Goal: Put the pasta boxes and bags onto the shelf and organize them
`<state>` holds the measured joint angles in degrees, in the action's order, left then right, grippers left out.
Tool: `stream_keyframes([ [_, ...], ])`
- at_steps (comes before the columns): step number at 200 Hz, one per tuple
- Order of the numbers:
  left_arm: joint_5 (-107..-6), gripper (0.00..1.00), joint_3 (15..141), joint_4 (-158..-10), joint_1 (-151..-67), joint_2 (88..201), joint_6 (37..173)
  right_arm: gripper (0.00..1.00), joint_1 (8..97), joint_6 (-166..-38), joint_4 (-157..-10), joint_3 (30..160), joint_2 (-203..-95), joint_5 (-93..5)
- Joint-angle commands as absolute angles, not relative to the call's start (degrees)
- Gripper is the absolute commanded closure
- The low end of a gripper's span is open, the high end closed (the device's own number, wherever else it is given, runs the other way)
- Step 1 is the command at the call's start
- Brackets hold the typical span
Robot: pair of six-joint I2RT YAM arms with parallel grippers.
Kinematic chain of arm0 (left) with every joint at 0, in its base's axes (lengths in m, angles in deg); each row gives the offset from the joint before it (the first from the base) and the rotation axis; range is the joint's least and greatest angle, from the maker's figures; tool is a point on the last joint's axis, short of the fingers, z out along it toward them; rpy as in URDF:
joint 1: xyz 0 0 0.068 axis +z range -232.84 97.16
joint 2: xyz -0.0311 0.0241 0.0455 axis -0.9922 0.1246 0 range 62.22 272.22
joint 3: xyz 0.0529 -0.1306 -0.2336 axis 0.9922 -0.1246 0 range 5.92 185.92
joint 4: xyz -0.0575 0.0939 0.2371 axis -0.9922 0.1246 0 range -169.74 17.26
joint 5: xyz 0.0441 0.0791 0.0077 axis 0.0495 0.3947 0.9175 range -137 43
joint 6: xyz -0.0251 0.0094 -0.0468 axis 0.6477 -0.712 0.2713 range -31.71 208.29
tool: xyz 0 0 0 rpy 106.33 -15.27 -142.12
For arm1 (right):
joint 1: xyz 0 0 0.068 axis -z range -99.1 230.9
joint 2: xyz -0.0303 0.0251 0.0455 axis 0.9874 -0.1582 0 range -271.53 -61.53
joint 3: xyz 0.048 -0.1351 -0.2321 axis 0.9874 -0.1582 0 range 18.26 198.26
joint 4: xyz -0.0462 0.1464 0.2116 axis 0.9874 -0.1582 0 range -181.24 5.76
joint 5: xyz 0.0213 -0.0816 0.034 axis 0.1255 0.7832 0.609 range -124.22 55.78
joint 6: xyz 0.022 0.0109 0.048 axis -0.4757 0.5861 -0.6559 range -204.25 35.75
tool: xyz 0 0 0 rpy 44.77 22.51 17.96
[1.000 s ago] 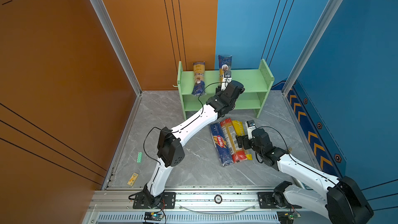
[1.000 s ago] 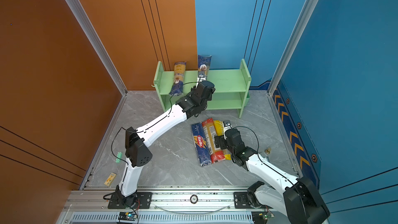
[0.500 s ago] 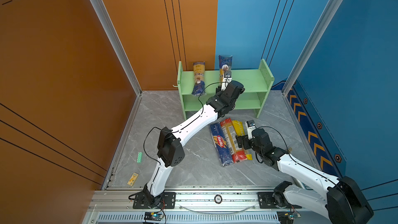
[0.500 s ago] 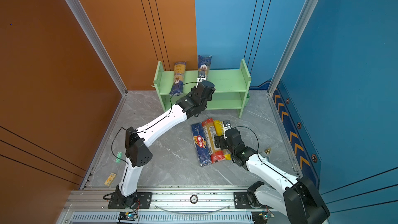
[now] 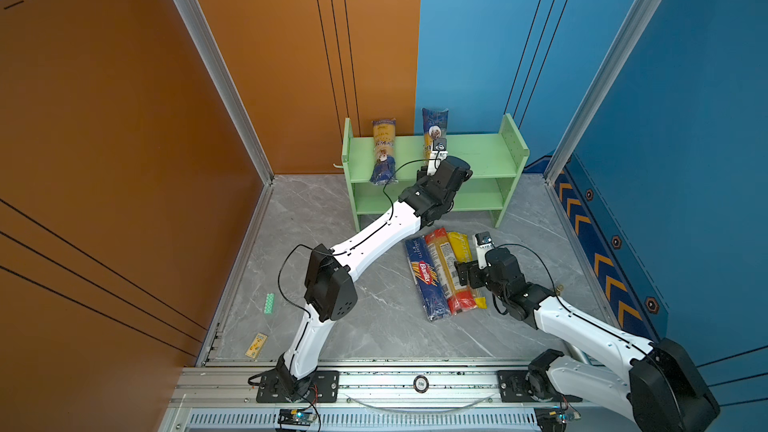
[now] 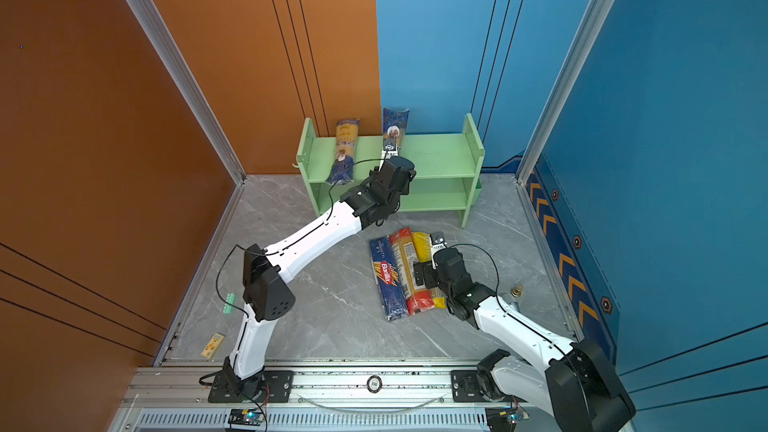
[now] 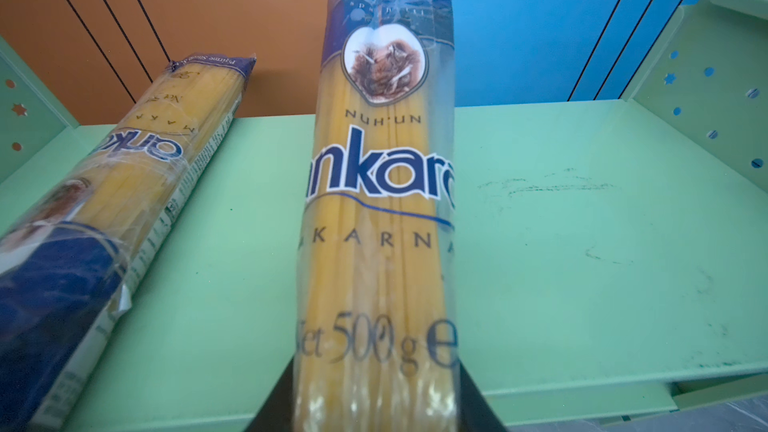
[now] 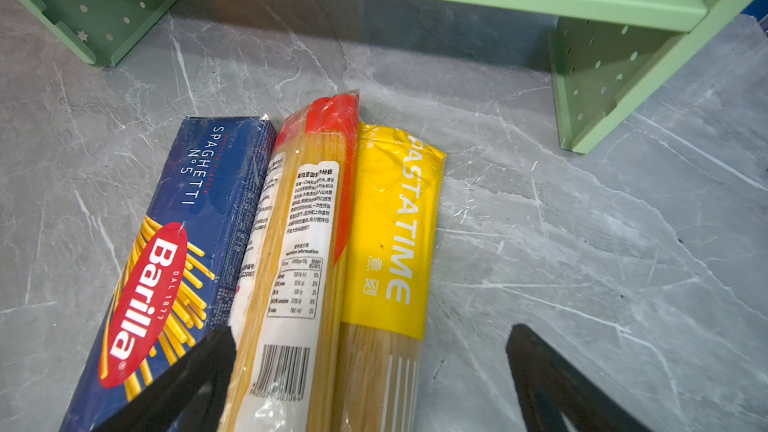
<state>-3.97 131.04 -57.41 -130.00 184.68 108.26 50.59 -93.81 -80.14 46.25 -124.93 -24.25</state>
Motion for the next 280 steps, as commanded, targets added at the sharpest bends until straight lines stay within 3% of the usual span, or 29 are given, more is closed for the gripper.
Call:
stream_keyframes([
  [1,-3.0,0.76,134.9,-64.3,-129.4,183.9,108.6,0.0,50.9,-95.2,-79.3,45.9,-125.4,-25.4],
  [128,-3.1,0.73,134.3,-64.2,-129.1,183.7,108.5,0.0,51.0,-95.2,-79.3,45.9,-125.6,-25.4],
  [154,-3.1,0.64,133.9,-64.3,-129.1,183.5,108.4,0.0,51.0,-95.2,-79.3,45.9,-125.6,-25.4],
  [280,-3.3,0.59,131.6,-65.5,-128.8,182.4,107.8,0.0,51.0,-95.3,-79.3,45.9,-125.6,-25.4],
])
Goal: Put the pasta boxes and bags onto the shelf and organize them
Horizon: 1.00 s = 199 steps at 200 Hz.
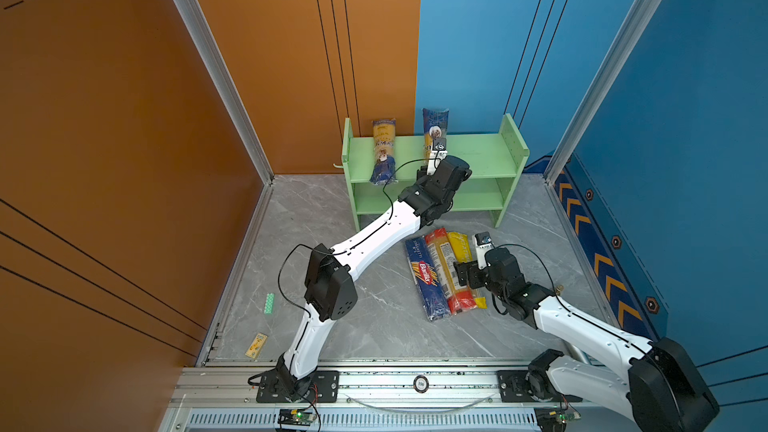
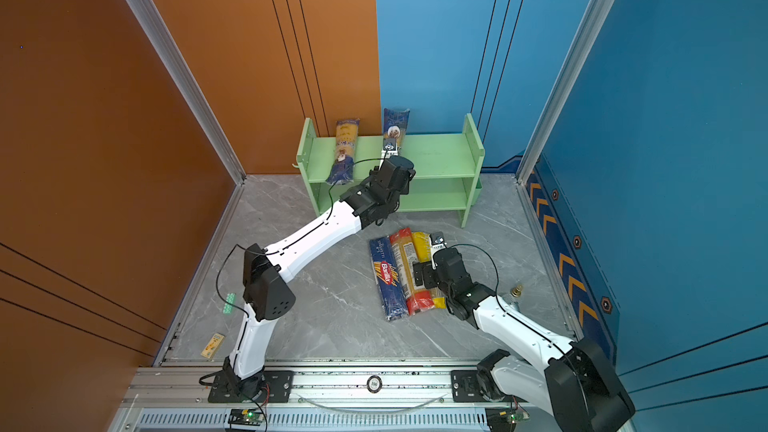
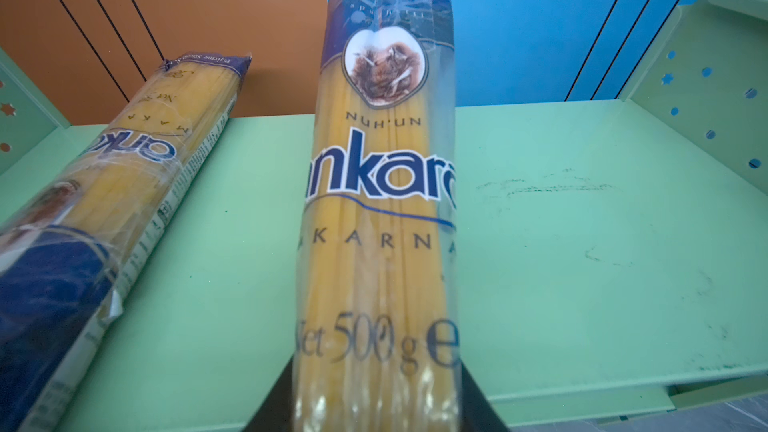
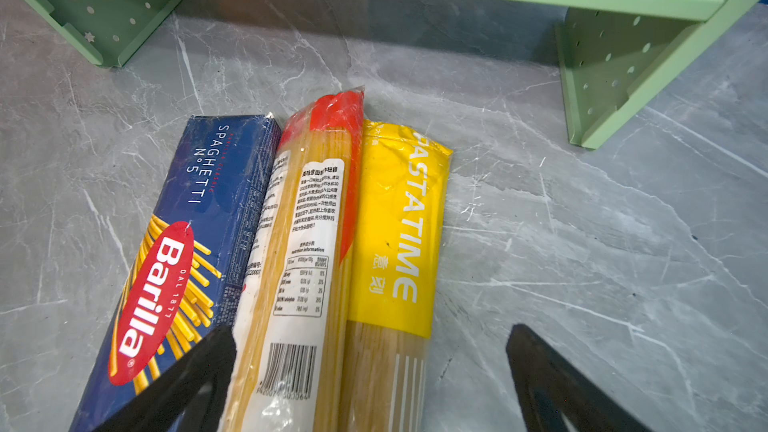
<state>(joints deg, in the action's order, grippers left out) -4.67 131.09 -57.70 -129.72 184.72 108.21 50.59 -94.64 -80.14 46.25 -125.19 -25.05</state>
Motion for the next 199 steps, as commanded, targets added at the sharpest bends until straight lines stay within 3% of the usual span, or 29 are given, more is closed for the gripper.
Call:
stream_keyframes([
  [1,-3.3,0.59,131.6,-65.6,-128.8,182.4,107.8,0.0,51.0,-95.3,-79.3,45.9,-125.6,-25.4],
  [90,-4.0,0.51,130.6,-66.0,-128.8,182.4,108.0,0.0,51.0,-95.2,-79.3,46.1,-125.9,-25.7],
  [199,-3.2,0.51,130.6,-66.2,-128.9,182.8,108.5,0.0,51.0,-95.2,-79.3,46.1,-125.8,-25.9],
])
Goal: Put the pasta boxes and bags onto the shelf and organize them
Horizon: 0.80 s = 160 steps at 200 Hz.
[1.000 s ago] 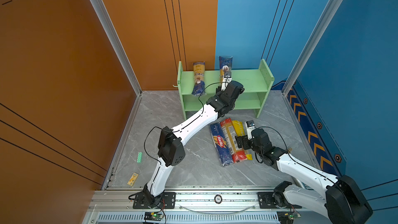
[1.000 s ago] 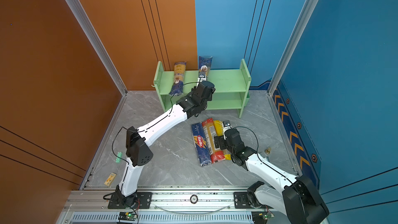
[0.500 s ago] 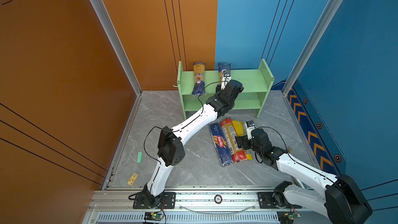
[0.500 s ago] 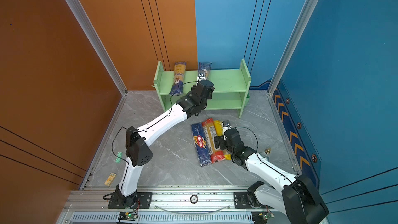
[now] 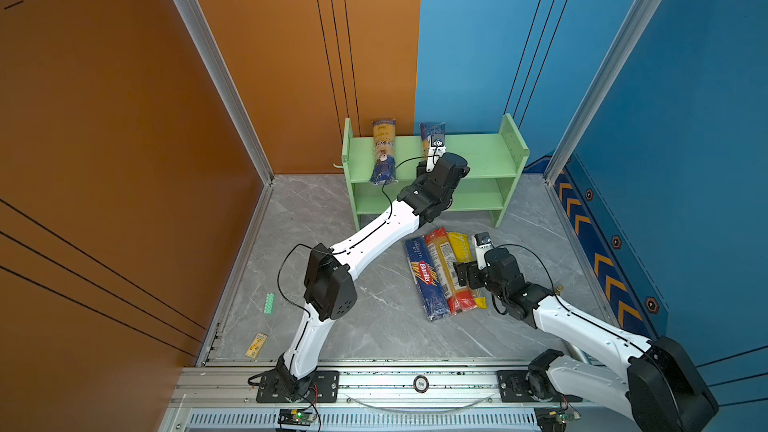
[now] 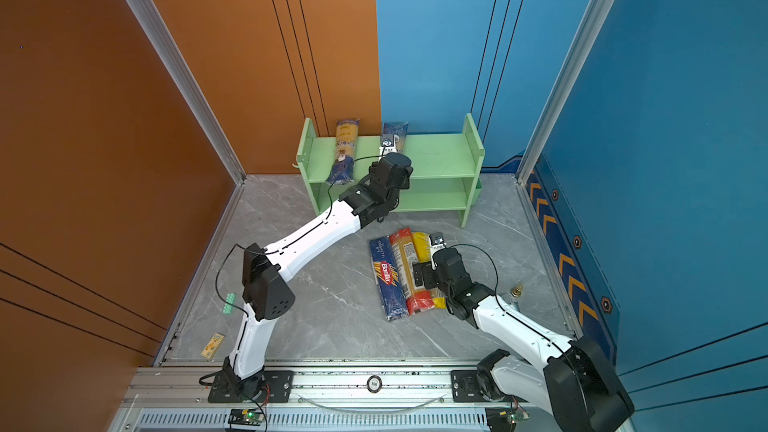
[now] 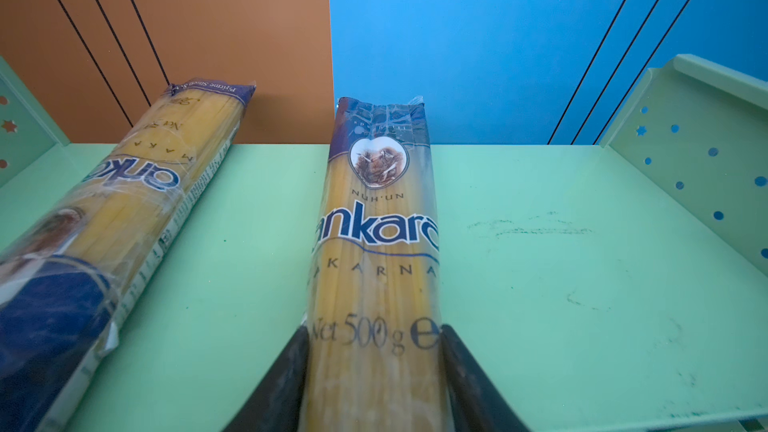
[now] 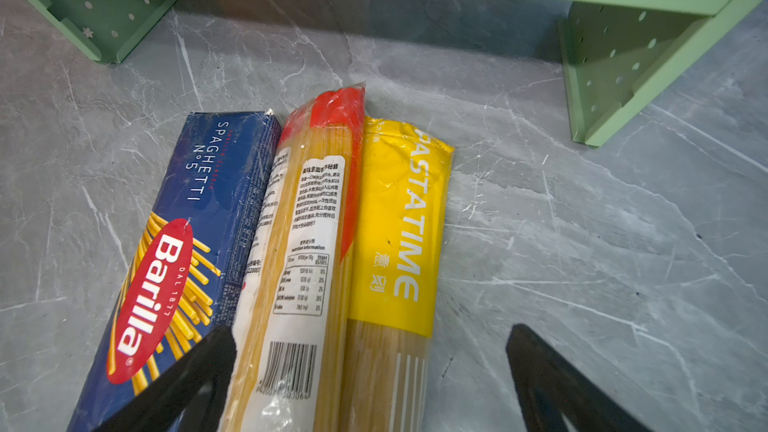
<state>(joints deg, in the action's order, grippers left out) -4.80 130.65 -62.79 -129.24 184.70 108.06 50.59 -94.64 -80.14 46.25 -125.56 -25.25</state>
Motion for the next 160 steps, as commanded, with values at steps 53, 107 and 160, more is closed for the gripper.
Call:
stream_keyframes([
  [53,-3.6,0.49,130.6,-66.2,-128.8,183.0,108.4,0.0,51.0,-95.2,-79.3,46.1,-125.8,-25.9],
  [107,-3.8,0.44,130.5,-66.5,-128.9,183.0,108.0,0.0,51.0,-95.2,-79.4,46.1,-125.8,-25.9],
  [160,-4.4,0.35,129.1,-68.2,-129.0,182.4,107.1,0.0,51.0,-95.2,-79.5,46.0,-125.8,-25.9],
])
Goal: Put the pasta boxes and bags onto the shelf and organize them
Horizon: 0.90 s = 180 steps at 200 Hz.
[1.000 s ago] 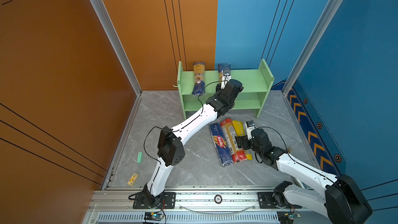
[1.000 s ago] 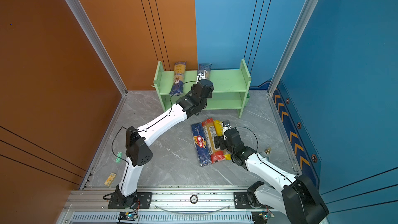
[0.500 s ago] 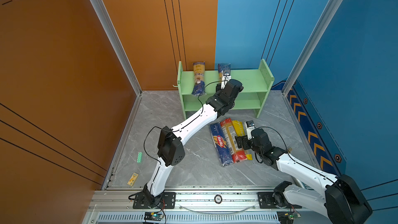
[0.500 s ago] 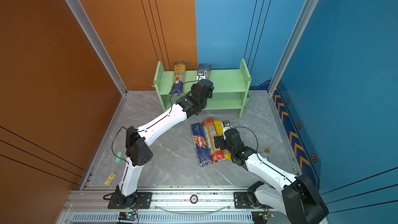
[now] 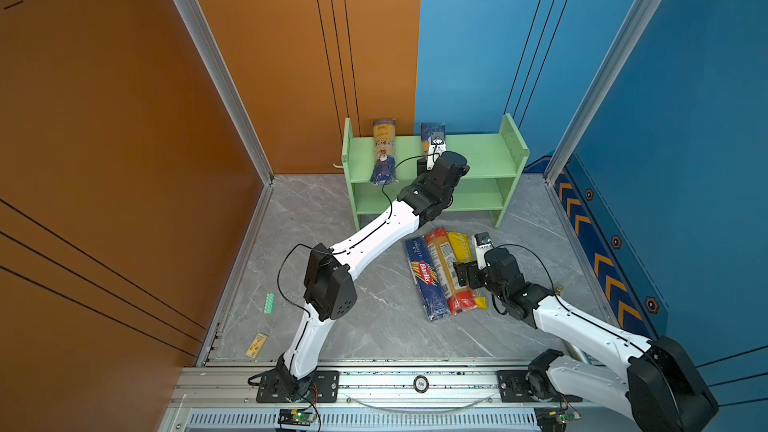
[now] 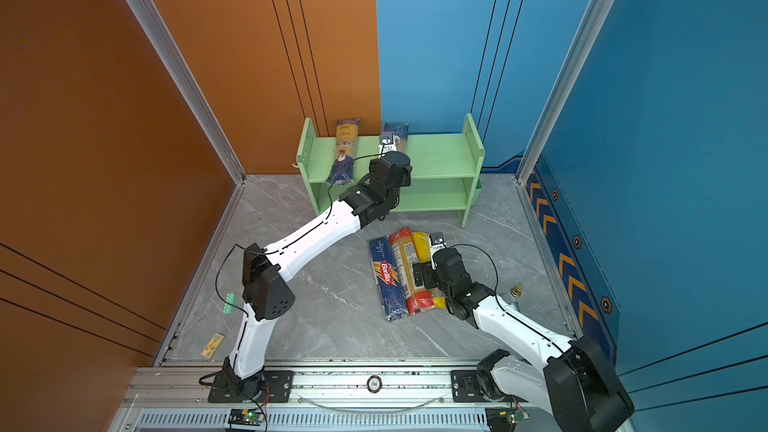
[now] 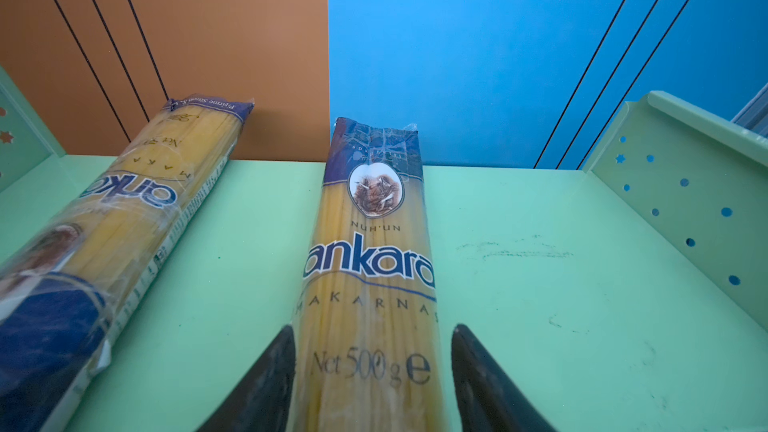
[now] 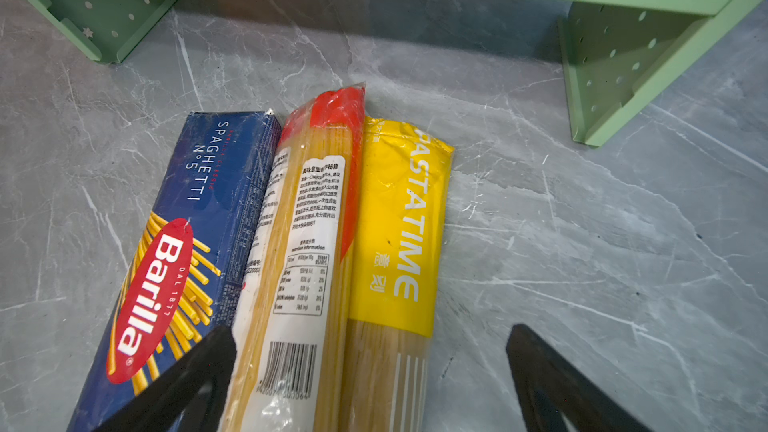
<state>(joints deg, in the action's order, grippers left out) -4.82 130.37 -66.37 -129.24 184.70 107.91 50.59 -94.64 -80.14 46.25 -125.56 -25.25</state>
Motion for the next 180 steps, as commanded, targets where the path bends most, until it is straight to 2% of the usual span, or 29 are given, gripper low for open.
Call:
stream_keyframes([
  [1,-4.4,0.35,129.1,-68.2,-128.9,182.4,107.1,0.0,51.0,-95.2,-79.6,46.0,-125.8,-25.9],
  [37,-4.6,0.32,128.7,-68.5,-129.0,181.9,106.6,0.0,51.0,-95.2,-79.6,46.1,-125.8,-26.0],
  [67,-4.7,0.26,127.6,-71.4,-129.2,181.0,105.5,0.0,51.0,-95.2,-79.7,46.0,-125.8,-26.0],
  [118,-4.6,0.23,126.0,-73.4,-129.4,179.4,104.5,0.0,51.0,-95.2,-79.8,46.1,-125.6,-26.2],
  [180,-6.8,0.15,115.5,-85.2,-130.1,173.9,102.6,0.0,51.0,-95.2,-80.1,46.1,-125.3,-26.1],
])
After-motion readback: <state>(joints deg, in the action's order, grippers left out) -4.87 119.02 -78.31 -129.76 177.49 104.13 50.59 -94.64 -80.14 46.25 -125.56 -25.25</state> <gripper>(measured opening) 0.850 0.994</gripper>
